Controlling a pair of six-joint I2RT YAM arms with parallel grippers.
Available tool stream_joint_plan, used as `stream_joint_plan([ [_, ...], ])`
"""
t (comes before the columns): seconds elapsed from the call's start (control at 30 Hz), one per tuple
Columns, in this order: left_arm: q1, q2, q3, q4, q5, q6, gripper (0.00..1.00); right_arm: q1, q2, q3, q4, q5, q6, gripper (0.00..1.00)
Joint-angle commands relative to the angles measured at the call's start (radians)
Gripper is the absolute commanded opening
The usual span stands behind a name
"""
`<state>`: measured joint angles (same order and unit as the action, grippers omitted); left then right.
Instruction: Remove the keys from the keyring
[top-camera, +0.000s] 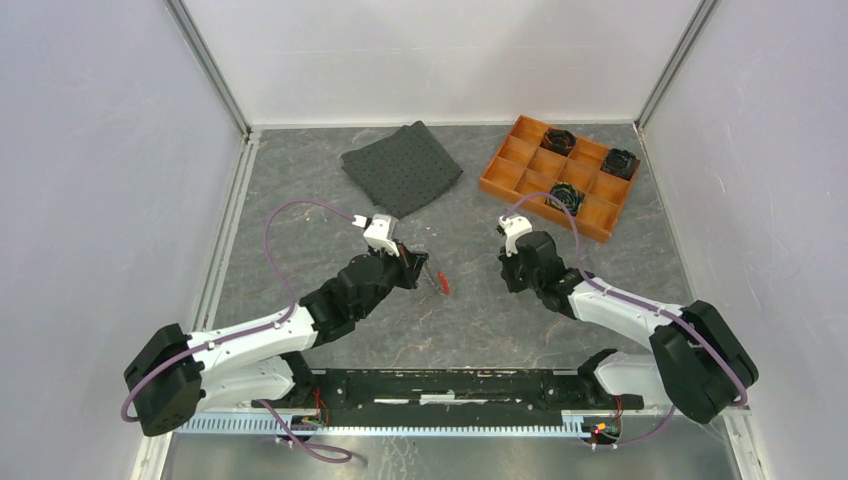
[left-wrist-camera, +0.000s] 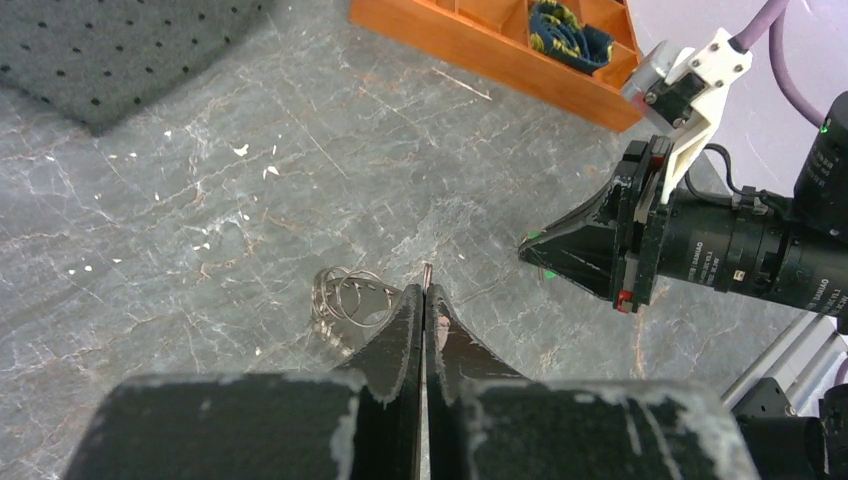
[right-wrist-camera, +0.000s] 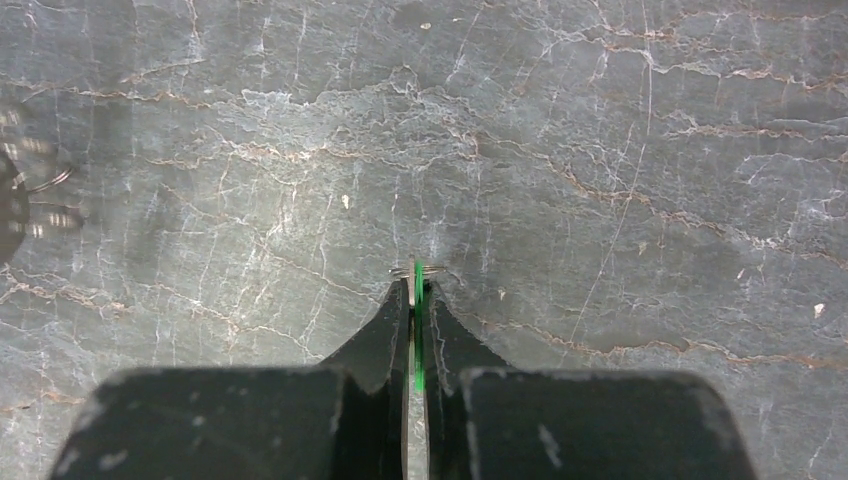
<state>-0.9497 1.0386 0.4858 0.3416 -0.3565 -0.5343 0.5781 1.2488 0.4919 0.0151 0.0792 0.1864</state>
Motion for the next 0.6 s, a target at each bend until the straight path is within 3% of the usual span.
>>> stream_joint_plan([
  [0.0, 0.018, 0.017, 0.04, 0.002, 0.036, -0.073, 0.02, -0.018, 0.014, -0.014, 0.087, -0.026, -0.004, 0.06],
  [0.57, 0.054, 0.013, 0.037, -0.025, 0.047, -0.084, 0.02, -0.067, -0.011, -0.034, 0.084, -0.049, -0.019, 0.22],
])
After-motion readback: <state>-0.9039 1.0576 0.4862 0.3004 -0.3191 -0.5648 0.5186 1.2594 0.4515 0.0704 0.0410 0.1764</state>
